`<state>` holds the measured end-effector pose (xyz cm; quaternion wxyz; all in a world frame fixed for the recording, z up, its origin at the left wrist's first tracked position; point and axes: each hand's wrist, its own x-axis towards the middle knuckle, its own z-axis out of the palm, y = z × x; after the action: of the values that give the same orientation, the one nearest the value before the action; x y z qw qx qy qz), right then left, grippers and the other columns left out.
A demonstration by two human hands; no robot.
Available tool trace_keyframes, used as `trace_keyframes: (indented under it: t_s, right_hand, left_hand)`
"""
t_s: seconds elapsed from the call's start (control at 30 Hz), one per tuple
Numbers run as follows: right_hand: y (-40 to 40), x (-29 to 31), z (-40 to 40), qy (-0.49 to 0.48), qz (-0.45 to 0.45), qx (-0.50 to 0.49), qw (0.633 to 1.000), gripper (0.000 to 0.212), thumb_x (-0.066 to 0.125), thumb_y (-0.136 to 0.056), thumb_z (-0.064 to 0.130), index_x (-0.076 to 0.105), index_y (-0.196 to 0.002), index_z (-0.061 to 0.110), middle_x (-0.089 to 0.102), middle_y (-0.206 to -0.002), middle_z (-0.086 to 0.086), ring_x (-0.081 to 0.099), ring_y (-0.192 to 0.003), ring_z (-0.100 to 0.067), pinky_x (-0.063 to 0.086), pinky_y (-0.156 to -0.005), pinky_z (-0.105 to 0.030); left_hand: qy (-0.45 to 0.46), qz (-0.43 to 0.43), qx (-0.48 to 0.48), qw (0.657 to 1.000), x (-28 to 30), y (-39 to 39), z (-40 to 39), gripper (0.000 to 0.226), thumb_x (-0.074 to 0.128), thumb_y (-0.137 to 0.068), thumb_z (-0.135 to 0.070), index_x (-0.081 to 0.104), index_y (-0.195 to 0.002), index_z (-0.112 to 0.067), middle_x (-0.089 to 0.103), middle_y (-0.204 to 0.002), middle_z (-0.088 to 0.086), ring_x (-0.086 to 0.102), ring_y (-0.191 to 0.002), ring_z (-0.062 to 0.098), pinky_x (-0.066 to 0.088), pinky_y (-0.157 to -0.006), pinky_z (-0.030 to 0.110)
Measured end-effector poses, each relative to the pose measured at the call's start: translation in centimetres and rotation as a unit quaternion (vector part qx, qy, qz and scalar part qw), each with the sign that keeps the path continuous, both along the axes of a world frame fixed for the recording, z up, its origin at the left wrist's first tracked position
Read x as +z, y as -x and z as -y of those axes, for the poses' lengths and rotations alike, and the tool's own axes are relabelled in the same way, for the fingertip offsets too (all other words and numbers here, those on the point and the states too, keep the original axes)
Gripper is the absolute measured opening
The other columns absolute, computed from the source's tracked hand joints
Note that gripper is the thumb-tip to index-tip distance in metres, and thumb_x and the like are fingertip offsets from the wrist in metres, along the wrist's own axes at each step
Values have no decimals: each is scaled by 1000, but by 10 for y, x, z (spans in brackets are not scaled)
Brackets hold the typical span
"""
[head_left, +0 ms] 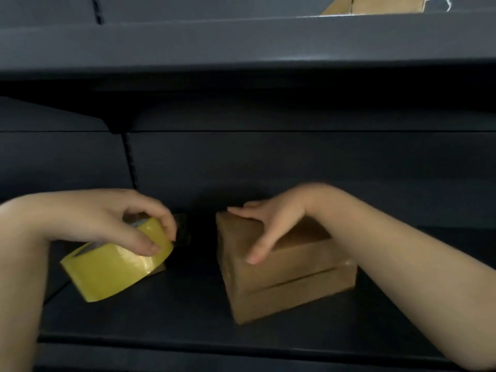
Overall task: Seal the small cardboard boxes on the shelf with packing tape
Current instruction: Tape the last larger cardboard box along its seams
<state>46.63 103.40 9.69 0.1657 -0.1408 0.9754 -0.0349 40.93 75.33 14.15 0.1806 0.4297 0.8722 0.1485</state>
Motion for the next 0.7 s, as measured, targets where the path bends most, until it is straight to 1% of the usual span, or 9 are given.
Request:
trace_keyframes:
  t_s: [0.1, 0.17, 0.27, 0.33, 0.4, 0.47, 0.57, 0.67, 0.7]
  right_hand:
    - [15, 21, 8, -2, 25, -134, 991, 122, 48, -50, 90, -12, -144, 40, -10, -158, 4, 3, -144, -26, 14, -114, -45]
    - [7, 15, 19, -18, 77, -112, 991, 124, 44, -49, 92, -11, -146, 36, -7, -158, 3, 6, -144, -27, 17, -113, -42]
    - [1, 27, 19, 52, -49, -91, 993, 121, 33, -50, 94, 8, -148, 29, 9, -158, 2, 15, -142, -24, 24, -107, -35]
    - [-10, 30, 33, 153, -142, -34, 978, 92, 38, -64, 86, 46, -131, 23, 49, -135, 2, 49, -119, -17, 44, -93, -31]
    - [-16, 28, 45, 222, -219, 29, 950, 53, 49, -80, 65, 65, -92, 17, 66, -90, 3, 61, -79, -9, 53, -71, -34]
    - [-15, 29, 51, 281, -252, 29, 926, 36, 55, -88, 42, 61, -68, 14, 62, -64, 3, 60, -60, -9, 52, -67, -35]
    - [-15, 32, 55, 355, -203, 19, 912, 38, 52, -93, 28, 52, -58, 15, 55, -55, -1, 58, -54, -13, 50, -69, -32]
    - [-11, 38, 70, 452, -170, 1, 876, 43, 49, -95, 23, 46, -52, 14, 49, -48, -3, 51, -45, -14, 43, -56, -22]
    - [-6, 39, 78, 465, -176, -15, 868, 45, 49, -94, 23, 46, -50, 14, 48, -44, 0, 48, -41, -12, 41, -50, -20]
  left_hand:
    - [7, 17, -18, 1000, 7, 1, -9, 51, 69, -57, -72, 66, -98, -43, 67, -104, -9, 63, -101, 20, 46, -92, 55]
    - [24, 24, -39, 999, 12, -1, -21, 50, 69, -56, -72, 67, -97, -43, 67, -104, -8, 63, -99, 20, 47, -91, 54]
    - [39, 23, -68, 997, 21, -2, -42, 40, 67, -61, -60, 67, -96, -43, 66, -104, -13, 61, -100, 11, 47, -93, 42]
    - [29, 32, -86, 995, 26, -2, -51, 37, 65, -62, -54, 67, -97, -42, 66, -103, -20, 60, -99, 3, 46, -90, 25]
    - [-5, 63, -105, 992, 30, 1, -54, 37, 65, -64, -49, 69, -98, -34, 67, -98, -24, 61, -95, -3, 44, -80, 12]
    - [-36, 88, -116, 989, 30, 8, -53, 33, 67, -67, -42, 70, -97, -29, 69, -93, -19, 63, -87, -1, 45, -73, 10]
    - [-99, 142, -120, 978, 16, 21, -43, 42, 72, -63, -37, 69, -103, -27, 70, -99, -4, 65, -90, 14, 51, -73, 22]
    - [-253, 240, -101, 932, -8, 34, -28, 76, 85, -51, -40, 57, -119, -19, 70, -110, 5, 67, -96, 21, 55, -76, 28]
    - [-309, 250, -107, 911, -20, 38, -22, 74, 85, -53, -36, 57, -118, -16, 72, -107, 5, 69, -93, 20, 56, -75, 27]
